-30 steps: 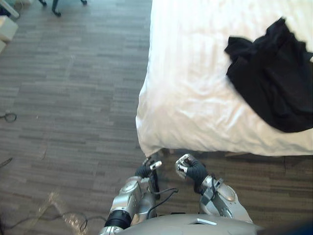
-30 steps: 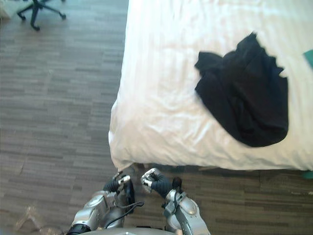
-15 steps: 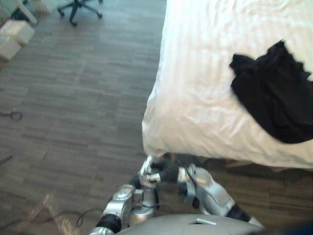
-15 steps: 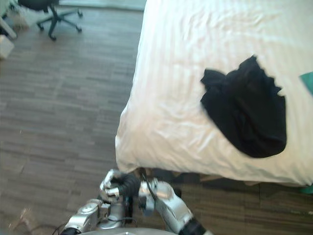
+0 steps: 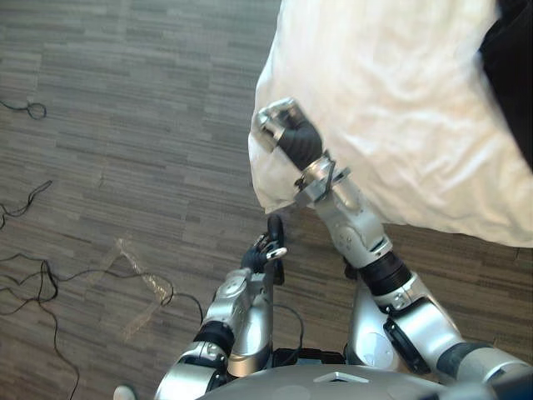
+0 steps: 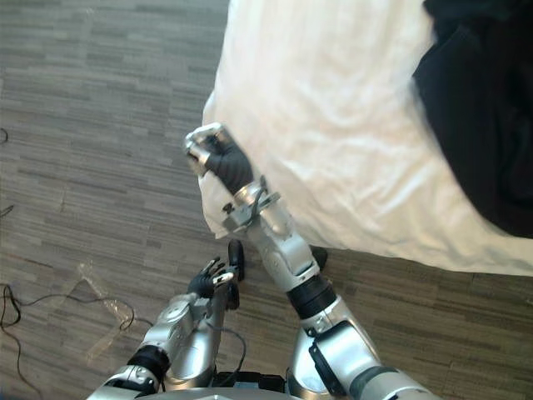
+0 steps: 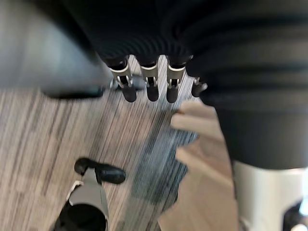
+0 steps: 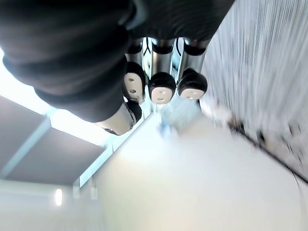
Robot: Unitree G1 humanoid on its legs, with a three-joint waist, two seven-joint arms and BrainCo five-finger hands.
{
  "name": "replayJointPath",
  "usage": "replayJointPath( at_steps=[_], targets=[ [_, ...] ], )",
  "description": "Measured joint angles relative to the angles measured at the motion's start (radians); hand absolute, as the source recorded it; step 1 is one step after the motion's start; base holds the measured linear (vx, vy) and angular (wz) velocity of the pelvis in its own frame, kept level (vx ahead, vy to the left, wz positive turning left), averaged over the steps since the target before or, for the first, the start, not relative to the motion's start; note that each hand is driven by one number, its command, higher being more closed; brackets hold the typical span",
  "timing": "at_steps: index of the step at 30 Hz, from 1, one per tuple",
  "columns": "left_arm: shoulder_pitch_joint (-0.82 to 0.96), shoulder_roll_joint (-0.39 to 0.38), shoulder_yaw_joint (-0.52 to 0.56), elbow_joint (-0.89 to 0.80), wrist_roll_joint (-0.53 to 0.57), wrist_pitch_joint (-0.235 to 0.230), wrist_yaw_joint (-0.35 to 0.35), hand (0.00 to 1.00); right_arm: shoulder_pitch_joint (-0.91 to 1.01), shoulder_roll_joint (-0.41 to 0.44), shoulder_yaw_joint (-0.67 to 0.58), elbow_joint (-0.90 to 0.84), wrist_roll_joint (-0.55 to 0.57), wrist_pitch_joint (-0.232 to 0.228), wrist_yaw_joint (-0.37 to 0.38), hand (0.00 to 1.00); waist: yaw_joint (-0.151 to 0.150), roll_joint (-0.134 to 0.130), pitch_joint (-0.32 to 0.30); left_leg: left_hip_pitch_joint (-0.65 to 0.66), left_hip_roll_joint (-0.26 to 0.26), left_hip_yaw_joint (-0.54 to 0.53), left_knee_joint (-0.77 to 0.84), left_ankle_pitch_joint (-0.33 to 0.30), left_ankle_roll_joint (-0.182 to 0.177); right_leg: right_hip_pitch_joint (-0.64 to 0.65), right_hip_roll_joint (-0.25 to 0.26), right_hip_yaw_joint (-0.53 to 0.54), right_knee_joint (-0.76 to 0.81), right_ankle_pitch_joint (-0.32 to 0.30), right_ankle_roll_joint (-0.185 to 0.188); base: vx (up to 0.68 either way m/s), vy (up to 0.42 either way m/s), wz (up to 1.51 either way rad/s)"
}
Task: Tidy the bed and pick cloth on bed and put in laundry
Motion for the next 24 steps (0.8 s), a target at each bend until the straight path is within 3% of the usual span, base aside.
replayJointPath(
  at_steps=[5, 10, 15, 18, 19, 22, 24],
  targets=[
    [-0.036, -0.041, 0.049, -0.001, 0.0, 0.012, 0.055, 0.0, 0.016, 0.025, -0.113, 0.075, 0.075, -0.055, -0.023, 1.0, -0.02, 0.016, 0.014, -0.026, 0.04, 0.036, 0.102, -0.06, 0.004, -0.023, 0.028, 0.035, 0.032, -0.012, -0.005, -0.08, -0.015, -0.3],
    [-0.073, -0.04, 0.073, -0.003, -0.024, 0.081, 0.115, 0.0, 0.16, 0.059, -0.234, 0.019, 0.123, -0.105, 0.029, 1.0, -0.05, 0.01, 0.014, -0.004, 0.078, 0.088, 0.108, -0.082, 0.014, 0.011, 0.074, 0.082, -0.058, 0.037, 0.009, -0.01, 0.03, -0.36],
    [-0.064, -0.018, 0.075, -0.009, -0.046, 0.139, 0.135, 0.0, 0.426, 0.056, -0.353, -0.001, 0.128, -0.144, 0.095, 1.0, -0.073, -0.031, 0.007, 0.116, 0.089, 0.147, 0.058, -0.091, 0.016, 0.128, 0.095, 0.114, -0.169, 0.09, 0.023, 0.12, 0.06, -0.36],
    [-0.058, 0.008, 0.083, -0.011, -0.045, 0.159, 0.132, 0.0, 0.573, 0.029, -0.504, 0.155, 0.143, -0.138, 0.11, 1.0, -0.088, -0.06, -0.007, 0.166, 0.086, 0.179, 0.012, -0.095, 0.016, 0.169, 0.104, 0.135, -0.23, 0.111, 0.029, 0.13, 0.044, -0.27],
    [-0.05, 0.014, 0.094, -0.011, -0.042, 0.161, 0.131, 0.0, 0.625, 0.011, -0.553, 0.209, 0.151, -0.135, 0.117, 0.0, -0.09, -0.062, -0.007, 0.191, 0.085, 0.191, -0.004, -0.097, 0.014, 0.189, 0.107, 0.144, -0.246, 0.114, 0.033, 0.15, 0.029, -0.26],
    [0.01, 0.033, 0.15, -0.011, -0.023, 0.157, 0.121, 0.0, 0.743, -0.006, -0.62, 0.268, 0.152, -0.135, 0.177, 0.0, -0.108, -0.069, -0.018, 0.284, 0.105, 0.228, -0.004, -0.123, -0.003, 0.264, 0.133, 0.165, -0.266, 0.108, 0.027, 0.19, 0.013, -0.45],
    [0.058, 0.045, 0.193, -0.008, 0.005, 0.152, 0.105, 0.0, 0.778, -0.007, -0.636, 0.317, 0.121, -0.14, 0.211, 0.0, -0.109, -0.074, -0.06, 0.32, 0.135, 0.244, 0.039, -0.159, -0.011, 0.296, 0.162, 0.181, -0.264, 0.09, 0.024, 0.17, -0.015, -0.57]
  ],
)
